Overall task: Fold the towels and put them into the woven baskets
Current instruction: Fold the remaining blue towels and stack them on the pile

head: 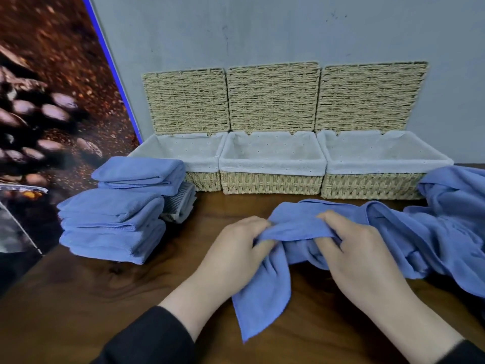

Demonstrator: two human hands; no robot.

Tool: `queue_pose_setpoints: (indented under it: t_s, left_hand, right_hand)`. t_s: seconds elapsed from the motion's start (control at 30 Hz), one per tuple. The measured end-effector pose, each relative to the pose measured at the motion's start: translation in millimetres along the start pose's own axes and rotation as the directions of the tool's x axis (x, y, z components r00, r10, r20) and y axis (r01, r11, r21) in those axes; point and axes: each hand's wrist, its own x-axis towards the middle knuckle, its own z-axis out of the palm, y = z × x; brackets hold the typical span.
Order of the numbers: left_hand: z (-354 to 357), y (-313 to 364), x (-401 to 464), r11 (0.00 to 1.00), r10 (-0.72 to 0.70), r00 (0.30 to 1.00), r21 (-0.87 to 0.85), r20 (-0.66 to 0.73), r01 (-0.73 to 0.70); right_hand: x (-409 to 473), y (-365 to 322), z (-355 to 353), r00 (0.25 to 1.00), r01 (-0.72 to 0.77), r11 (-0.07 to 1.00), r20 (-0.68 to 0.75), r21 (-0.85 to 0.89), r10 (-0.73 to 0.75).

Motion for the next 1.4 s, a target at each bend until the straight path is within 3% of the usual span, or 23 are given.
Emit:
queue_pose_setpoints:
  t_s: [0.07, 0.13, 0.2, 0.27, 0.33, 0.37, 0.4, 0.47, 0.57, 0.63, 0.7, 0.77, 0.83, 0.9, 1.07, 1.2, 1.3, 1.4]
  left_hand:
    - [-7.0, -2.4, 1.0, 0.975, -0.142, 0.98, -0.189, -0.142, 0.114]
    - [-16.1, -3.1, 1.9, 0.879, -0.319, 0.911, -0.44, -0.26, 0.182]
    - [-22.9, -1.6, 1.7, 0.756, -0.465, 0.814, -0.635, -0.349, 0.16]
    - [-29.7, -0.6, 0.8, 0.635, -0.572, 0.719, -0.768, -0.394, 0.085]
    - [-36.4, -0.9, 0.1, 0.569, -0.63, 0.653, -0.822, -0.419, 0.021]
    - [-38.1, -4.8, 1.0, 0.596, -0.631, 0.639, -0.802, -0.44, 0.037]
    - [-39.3, -6.7, 2.1, 0.661, -0.605, 0.649, -0.746, -0.462, 0.084]
    - [-37.0, -8.6, 3.8, 0.818, -0.468, 0.761, -0.547, -0.449, 0.181]
    - [-23.9, -7.9, 2.4, 0.978, -0.159, 0.962, -0.171, -0.223, 0.122]
    - [-21.2, -4.4, -1.4, 0.995, 0.062, 0.994, 0.086, -0.094, -0.054]
    - [-22.4, 1.8, -7.4, 0.986, 0.163, 0.986, -0.04, 0.034, -0.161]
    - [-20.0, 13.8, -13.0, 0.971, 0.121, 0.981, -0.226, 0.151, -0.085]
    - [-14.1, 20.9, -11.9, 0.994, 0.048, 0.991, -0.099, 0.123, -0.035]
    - [-6.9, 19.0, -7.1, 0.996, 0.093, 0.995, -0.013, 0.034, -0.092]
    - [-6.6, 13.3, -6.5, 0.995, 0.081, 0.996, -0.053, -0.041, -0.084]
    - [-16.7, 17.6, -6.9, 0.976, -0.06, 0.984, -0.215, -0.169, 0.023]
    - [-25.9, 13.1, -4.0, 0.928, -0.222, 0.913, -0.363, -0.342, 0.089]
    - [-36.6, 2.3, 0.0, 0.897, -0.343, 0.81, -0.422, -0.476, 0.132]
  right_hand:
    - [-0.7, 0.0, -0.3, 0.998, -0.017, 0.998, 0.058, -0.056, 0.02]
    - [1.5, 2.5, -0.7, 0.997, -0.007, 0.97, 0.068, -0.242, 0.024]
    - [4.4, 12.0, 0.2, 1.0, -0.018, 0.911, 0.004, -0.413, 0.021]
    - [6.7, 17.0, -2.5, 0.995, -0.091, 0.879, -0.081, -0.468, 0.06]
    - [7.0, 12.6, -7.1, 0.989, -0.107, 0.928, -0.136, -0.357, 0.062]
    - [7.1, 7.2, -6.4, 0.986, -0.102, 0.978, -0.149, -0.184, 0.075]
    - [6.9, -2.0, -3.9, 0.985, -0.091, 0.996, -0.144, 0.019, 0.093]
    - [3.4, -22.1, 4.8, 0.99, -0.089, 0.957, -0.078, 0.275, 0.115]
    - [-6.7, -36.5, 22.5, 0.996, -0.069, 0.95, 0.073, 0.306, 0.049]
    - [-8.0, -33.0, 24.8, 0.992, -0.079, 0.951, 0.116, 0.298, 0.046]
    - [-5.8, -26.6, 19.5, 0.995, -0.094, 0.946, 0.071, 0.31, 0.076]
    - [-3.4, -22.8, 13.3, 0.994, -0.11, 0.925, 0.054, 0.363, 0.097]
    - [-3.1, -22.8, 11.7, 0.99, -0.138, 0.902, 0.095, 0.408, 0.108]
    - [-4.5, -22.9, 14.3, 0.988, -0.144, 0.906, 0.113, 0.398, 0.107]
    - [-3.1, -18.5, 16.8, 0.992, -0.123, 0.92, 0.075, 0.373, 0.102]
    - [0.7, -7.4, 13.8, 0.999, -0.017, 1.0, 0.037, 0.007, 0.017]
    - [4.9, 4.8, 3.0, 1.0, 0.01, 0.968, 0.018, -0.253, -0.006]
    - [7.1, 14.8, -12.7, 0.992, -0.074, 0.975, -0.114, -0.212, 0.051]
